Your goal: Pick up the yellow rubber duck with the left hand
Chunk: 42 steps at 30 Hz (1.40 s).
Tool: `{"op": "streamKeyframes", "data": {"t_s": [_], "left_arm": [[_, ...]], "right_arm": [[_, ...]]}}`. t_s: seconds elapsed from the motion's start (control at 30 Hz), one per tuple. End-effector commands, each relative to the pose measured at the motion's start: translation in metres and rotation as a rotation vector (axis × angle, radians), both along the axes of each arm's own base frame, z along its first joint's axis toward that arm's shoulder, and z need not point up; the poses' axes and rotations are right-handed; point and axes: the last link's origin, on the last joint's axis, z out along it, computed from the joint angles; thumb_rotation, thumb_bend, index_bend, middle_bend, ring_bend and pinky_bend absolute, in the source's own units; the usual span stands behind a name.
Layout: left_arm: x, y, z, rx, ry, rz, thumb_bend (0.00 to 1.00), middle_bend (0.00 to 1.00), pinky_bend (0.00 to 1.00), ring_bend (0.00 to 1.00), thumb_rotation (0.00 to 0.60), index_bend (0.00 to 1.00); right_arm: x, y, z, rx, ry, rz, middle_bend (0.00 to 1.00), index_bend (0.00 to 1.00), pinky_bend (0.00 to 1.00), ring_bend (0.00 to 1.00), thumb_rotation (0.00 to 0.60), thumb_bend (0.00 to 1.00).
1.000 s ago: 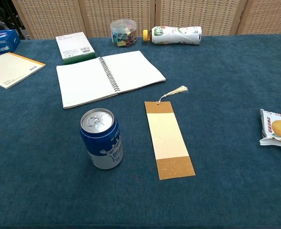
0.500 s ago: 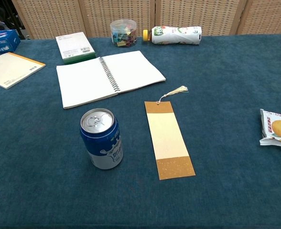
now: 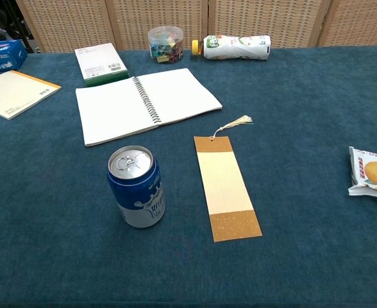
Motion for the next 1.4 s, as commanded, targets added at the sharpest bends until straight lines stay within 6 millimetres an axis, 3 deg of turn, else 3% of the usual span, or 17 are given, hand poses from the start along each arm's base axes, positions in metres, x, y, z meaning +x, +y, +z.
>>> {"op": "streamKeyframes", "data": {"t_s": [0.03,0.63,0.83,1.17,1.4], "left_arm": [[-0.002,0.001,-0.005,-0.009,-0.002,0.007,0.33,0.0,0.0,0.0,0.6,0.62],[-0.003,0.005,-0.018,-0.011,-0.002,0.0,0.32,0.0,0.0,0.0,0.6,0.62],[-0.004,0.006,-0.019,-0.011,0.009,-0.001,0.29,0.0,0.0,0.0,0.6,0.61],[-0.004,0.007,-0.021,0.007,0.006,-0.009,0.14,0.0,0.0,0.0,0.6,0.57],[0.001,0.007,-0.017,0.02,-0.024,-0.027,0.13,0.0,0.0,0.0,0.6,0.54]], "right_arm": [[0.0,0.0,0.0,0.0,0.0,0.001,0.0,0.2,0.09,0.0,0.6,0.0],[0.001,0.0,-0.001,0.003,-0.001,0.007,0.0,0.2,0.09,0.0,0.6,0.0],[0.002,0.001,-0.001,0.0,-0.001,0.011,0.0,0.2,0.09,0.0,0.6,0.0],[0.002,0.001,0.0,-0.002,-0.003,0.013,0.0,0.2,0.09,0.0,0.6,0.0],[0.001,0.001,-0.001,-0.002,-0.003,0.012,0.0,0.2,0.09,0.0,0.6,0.0]]}}
